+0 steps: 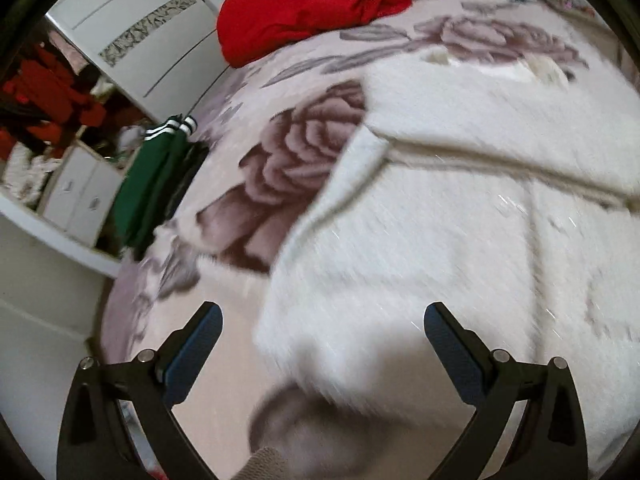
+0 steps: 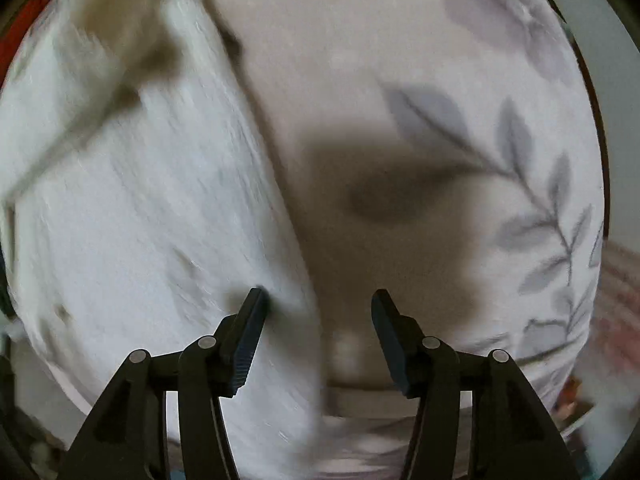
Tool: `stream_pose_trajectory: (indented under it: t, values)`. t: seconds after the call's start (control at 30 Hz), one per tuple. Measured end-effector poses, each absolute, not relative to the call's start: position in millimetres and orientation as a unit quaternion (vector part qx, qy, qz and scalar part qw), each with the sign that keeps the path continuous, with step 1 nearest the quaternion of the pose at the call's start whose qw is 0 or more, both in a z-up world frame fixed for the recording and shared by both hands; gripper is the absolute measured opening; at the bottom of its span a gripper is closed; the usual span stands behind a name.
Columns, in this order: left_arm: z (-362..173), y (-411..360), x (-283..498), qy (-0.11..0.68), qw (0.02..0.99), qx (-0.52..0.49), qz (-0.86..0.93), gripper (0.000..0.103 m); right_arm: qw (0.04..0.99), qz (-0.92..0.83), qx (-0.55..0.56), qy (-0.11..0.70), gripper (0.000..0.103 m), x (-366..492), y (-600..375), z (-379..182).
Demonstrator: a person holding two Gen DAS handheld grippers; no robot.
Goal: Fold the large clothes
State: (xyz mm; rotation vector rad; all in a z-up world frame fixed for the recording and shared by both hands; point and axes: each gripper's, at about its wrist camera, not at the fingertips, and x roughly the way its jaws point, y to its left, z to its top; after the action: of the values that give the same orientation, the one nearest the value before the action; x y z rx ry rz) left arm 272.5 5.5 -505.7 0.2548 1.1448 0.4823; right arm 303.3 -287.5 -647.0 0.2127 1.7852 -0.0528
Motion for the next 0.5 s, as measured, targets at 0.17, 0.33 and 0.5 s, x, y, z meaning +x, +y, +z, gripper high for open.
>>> stream_pose_trajectory:
  t: [0.17, 0.33, 0.5]
  values:
    - [-509, -116, 248, 0.535, 0.784, 0.202, 0.243, 0.103, 0.652, 0.029, 0.103, 0.751, 0.059, 273, -335, -603]
    - [-513, -241, 244, 0.535, 0.779, 0.261, 0.194, 0.103, 0.675, 0.028, 0.085, 0.732, 0.061, 249, -391, -578]
    - [-526, -324, 250, 0.545, 0.788, 0.249, 0.144, 0.103, 0.668, 0.004, 0.118, 0.735, 0.061, 240, -455, -582]
